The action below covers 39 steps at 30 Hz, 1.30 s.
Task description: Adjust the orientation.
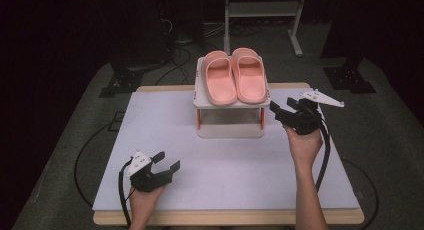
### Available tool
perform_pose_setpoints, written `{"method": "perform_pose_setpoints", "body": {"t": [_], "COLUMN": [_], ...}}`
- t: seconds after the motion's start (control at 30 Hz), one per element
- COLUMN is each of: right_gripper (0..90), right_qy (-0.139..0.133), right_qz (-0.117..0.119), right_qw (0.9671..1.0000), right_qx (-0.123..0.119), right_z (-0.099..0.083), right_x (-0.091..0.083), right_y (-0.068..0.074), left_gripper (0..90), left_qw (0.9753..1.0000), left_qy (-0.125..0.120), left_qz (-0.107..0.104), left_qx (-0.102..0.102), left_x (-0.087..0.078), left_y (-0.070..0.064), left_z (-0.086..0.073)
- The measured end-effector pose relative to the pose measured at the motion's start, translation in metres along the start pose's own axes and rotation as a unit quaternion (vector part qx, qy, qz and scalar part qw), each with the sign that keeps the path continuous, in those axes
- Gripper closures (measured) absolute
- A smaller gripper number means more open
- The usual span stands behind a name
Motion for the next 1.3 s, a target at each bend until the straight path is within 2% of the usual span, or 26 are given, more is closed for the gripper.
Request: {"method": "perform_pose_setpoints", "body": {"t": [0.1, 0.67, 1.13, 1.3], "right_gripper": [33.2, 32.5, 31.4, 31.2], "right_qy": [0.0, 0.01, 0.036, 0.047], "right_qz": [0.0, -0.011, -0.014, -0.013], "right_qw": [1.0, 0.9998, 0.9991, 0.9987], "right_qx": [0.006, 0.009, 0.02, 0.017], "right_z": [-0.003, -0.021, -0.052, -0.064], "right_x": [-0.003, -0.014, -0.016, -0.017], "right_y": [-0.003, -0.021, -0.03, -0.031], "left_gripper": [26.8, 26.5, 26.4, 26.4], "left_qw": [1.0, 1.0, 1.0, 1.0], "left_qy": [-0.001, 0.001, 0.003, 0.004], "left_qz": [0.0, -0.003, -0.006, -0.002], "left_qx": [-0.001, 0.002, -0.002, -0.001], "left_x": [0.0, 0.001, 0.0, -0.002], "left_y": [0.0, -0.001, 0.002, 0.003], "left_z": [0.0, -0.001, -0.004, -0.004]}}
Point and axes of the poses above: each handheld gripper's, and its own axes: x roughly forward along the jaws, z roughly out of its top, y roughly to its left, the point moved 9 cm from there along x, roughly forward along the jaws, and after that the axes turned 1 degree about -y, right-handed, at the moved point
